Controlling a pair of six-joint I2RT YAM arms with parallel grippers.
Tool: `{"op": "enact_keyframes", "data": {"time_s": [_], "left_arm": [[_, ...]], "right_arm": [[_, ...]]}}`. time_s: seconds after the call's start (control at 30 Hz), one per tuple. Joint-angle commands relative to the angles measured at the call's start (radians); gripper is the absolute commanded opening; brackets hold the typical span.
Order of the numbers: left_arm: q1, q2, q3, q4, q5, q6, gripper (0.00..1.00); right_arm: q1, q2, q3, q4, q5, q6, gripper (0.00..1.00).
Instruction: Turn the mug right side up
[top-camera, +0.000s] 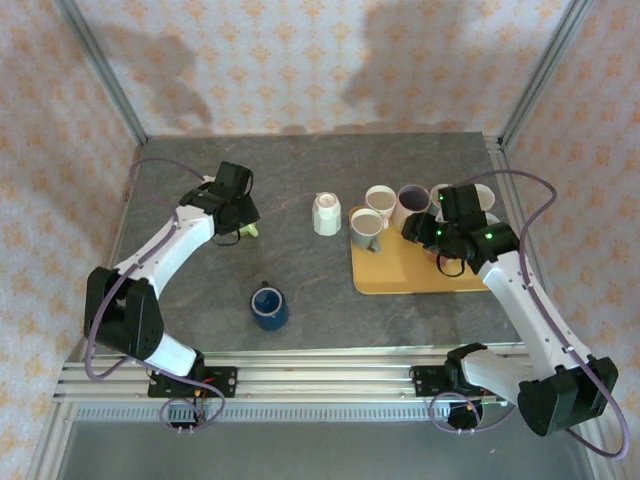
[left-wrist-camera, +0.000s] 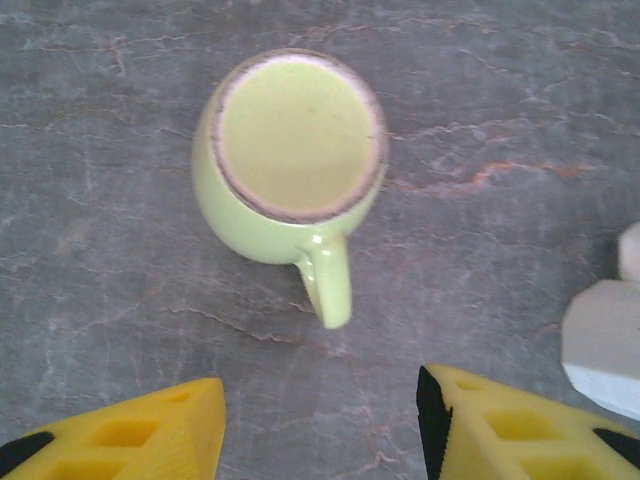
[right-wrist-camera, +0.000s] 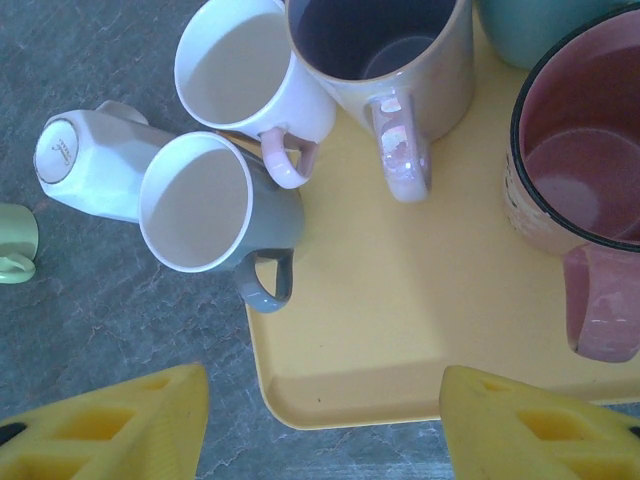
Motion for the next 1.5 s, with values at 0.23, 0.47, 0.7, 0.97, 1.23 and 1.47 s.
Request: {"op": "enact_keyframes", "data": {"time_s": [0.23, 0.47, 0.7, 0.97, 1.23, 1.47], "left_arm": [[-0.004, 0.13, 0.051, -0.03, -0.006, -0.026, 0.49], [-0.01, 0.203, 0.116, -0.027, -0.016, -0.029, 0.44], [-0.011, 0.281, 0.178, -0.076, -0.06, -0.033, 0.38], [-0.01, 0.3, 0.165, -0.102, -0.086, -0.058, 0.36], [-0.009, 0.346, 0.201, -0.095, -0.091, -0.07, 0.33], [-0.009, 0.385, 0.234, -0.096, -0.106, -0.081, 0.3]], "right_arm": [[-0.002, -0.008, -0.002, 0.018, 0.006, 0.003, 0.62], [-0.001, -0.01, -0.017, 0.027, 0.003, 0.006, 0.62], [-0.001, -0.009, -0.013, 0.027, 0.012, -0.001, 0.62], [-0.003, -0.02, -0.025, 0.027, 0.026, -0.007, 0.62], [-0.003, -0.014, -0.029, 0.037, 0.014, -0.007, 0.62], [-0.003, -0.016, -0.038, 0.042, 0.006, -0.003, 0.62]]}}
